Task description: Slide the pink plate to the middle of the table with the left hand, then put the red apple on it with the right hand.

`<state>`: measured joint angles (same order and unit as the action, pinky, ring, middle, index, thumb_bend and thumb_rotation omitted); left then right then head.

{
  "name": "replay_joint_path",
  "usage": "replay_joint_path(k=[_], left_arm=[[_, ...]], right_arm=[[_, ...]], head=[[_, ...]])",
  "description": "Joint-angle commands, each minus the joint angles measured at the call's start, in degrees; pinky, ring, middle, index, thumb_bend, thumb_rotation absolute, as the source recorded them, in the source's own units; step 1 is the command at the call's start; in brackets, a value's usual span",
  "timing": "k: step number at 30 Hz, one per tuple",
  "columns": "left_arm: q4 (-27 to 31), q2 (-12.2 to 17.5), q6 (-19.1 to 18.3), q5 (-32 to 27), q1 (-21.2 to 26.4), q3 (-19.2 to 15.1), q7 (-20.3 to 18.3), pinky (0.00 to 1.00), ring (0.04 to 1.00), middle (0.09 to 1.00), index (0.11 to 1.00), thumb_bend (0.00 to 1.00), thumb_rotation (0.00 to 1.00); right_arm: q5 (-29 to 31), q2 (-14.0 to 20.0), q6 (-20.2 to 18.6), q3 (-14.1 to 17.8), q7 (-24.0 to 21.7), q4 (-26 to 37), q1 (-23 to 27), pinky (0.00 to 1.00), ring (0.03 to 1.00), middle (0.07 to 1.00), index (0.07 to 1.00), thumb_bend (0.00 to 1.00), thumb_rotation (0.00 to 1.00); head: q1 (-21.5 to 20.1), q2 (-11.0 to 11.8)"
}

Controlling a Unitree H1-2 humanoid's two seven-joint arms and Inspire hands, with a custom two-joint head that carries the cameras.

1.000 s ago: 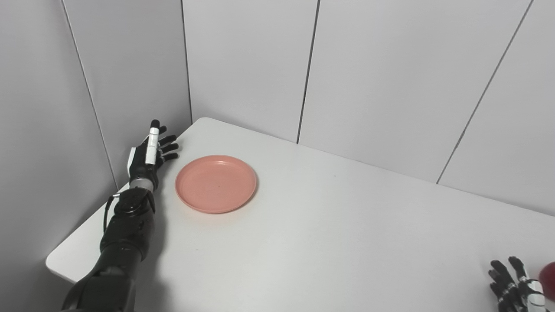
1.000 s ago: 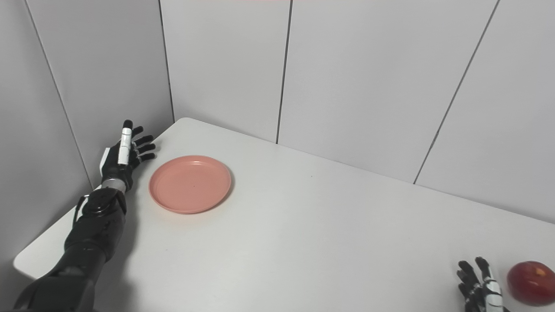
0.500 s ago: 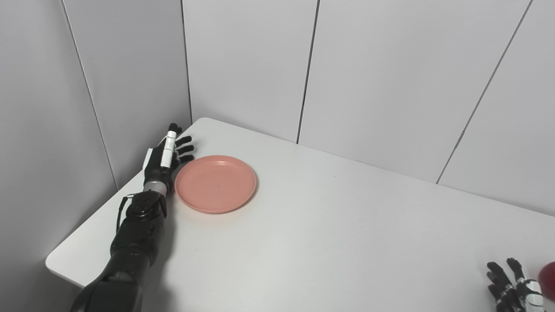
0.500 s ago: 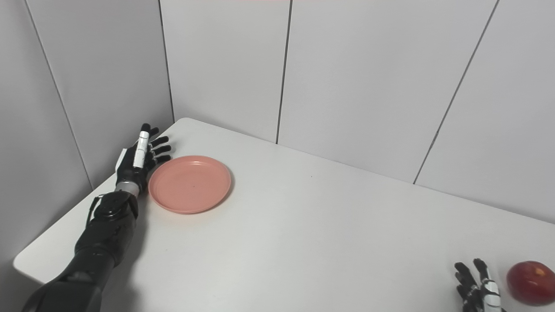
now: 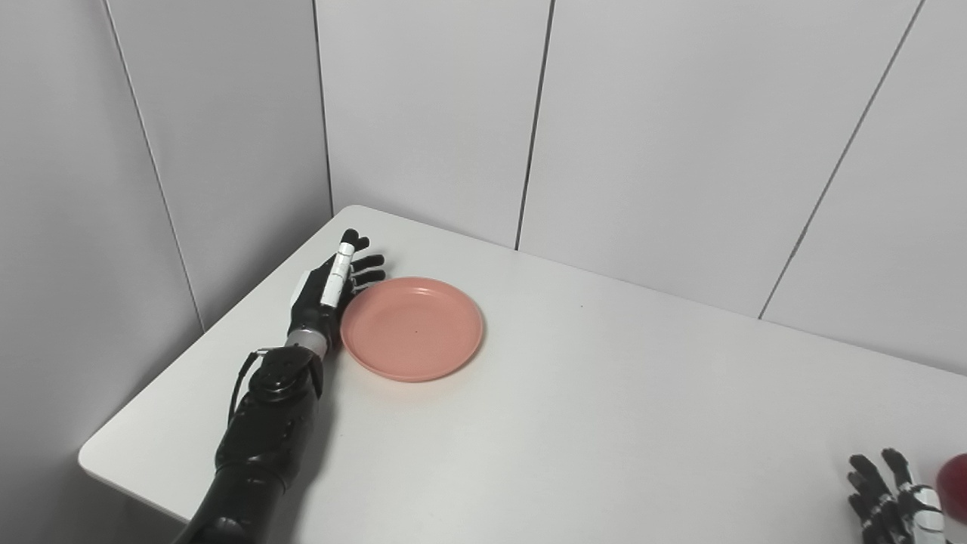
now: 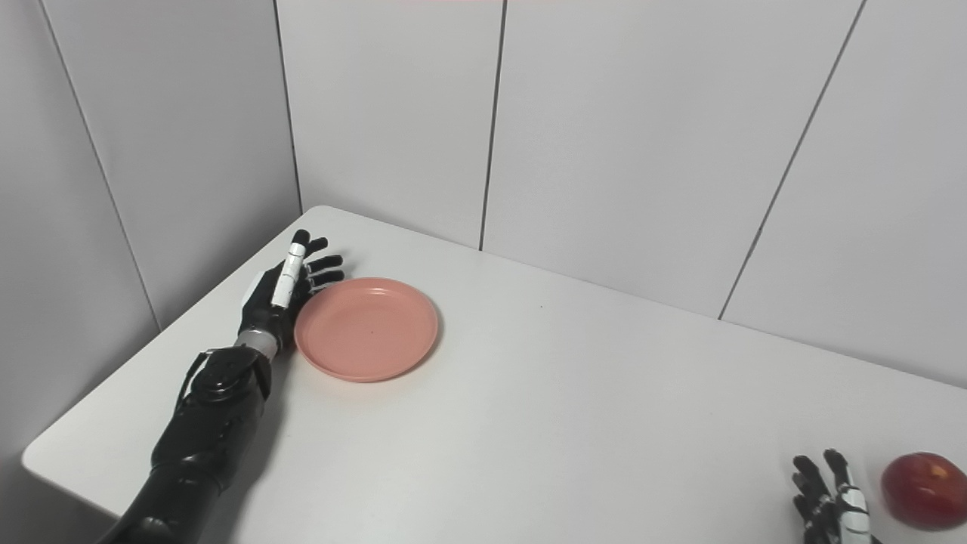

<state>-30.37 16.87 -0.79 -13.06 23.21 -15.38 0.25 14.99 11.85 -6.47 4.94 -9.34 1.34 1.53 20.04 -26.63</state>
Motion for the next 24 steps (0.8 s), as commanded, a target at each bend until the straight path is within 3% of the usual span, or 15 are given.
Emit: replay_joint_path(k=[1,7,12,14,24], left_arm=[[3.1,0.1,-0.6,1.1,1.0,1.1,-0.3,0.65,0.727,0.753,0.805,0.82,0.92],[7.0,-2.1,-2.1,1.5,-0.8,3.5,-1.5,0.68,0.748,0.776,0.819,0.77,0.94],[7.3,-4.8,-2.2,0.0,-1.4,4.8,-3.4,0.7,0.745,0.778,0.819,0.8,0.91],[7.6,-5.7,-2.2,0.3,-1.8,5.8,-4.2,0.72,0.756,0.791,0.831,0.76,0.93],[6.6,-10.3,-1.7,3.1,-1.7,11.2,-5.4,0.65,0.716,0.754,0.8,0.8,0.94]], right_arm=[[0.0,-0.7,-2.9,-0.9,-0.4,0.9,-0.4,1.0,0.962,0.923,0.995,0.69,1.0],[-0.2,-0.7,-3.1,-1.1,-0.2,1.4,-0.3,1.0,0.966,0.928,1.0,0.69,1.0],[-0.5,-0.8,-3.7,-1.4,0.2,1.8,-0.3,1.0,0.963,0.929,1.0,0.69,1.0],[-0.4,-0.8,-4.1,-1.4,0.3,1.9,-0.2,1.0,0.97,0.93,1.0,0.7,1.0],[-0.5,-1.3,-3.9,-1.9,0.8,2.1,-0.1,1.0,0.976,0.922,1.0,0.67,1.0]], head=[[-0.1,-0.1],[0.0,-0.3],[-0.5,-0.6],[-0.6,-0.6],[-2.1,-1.4]])
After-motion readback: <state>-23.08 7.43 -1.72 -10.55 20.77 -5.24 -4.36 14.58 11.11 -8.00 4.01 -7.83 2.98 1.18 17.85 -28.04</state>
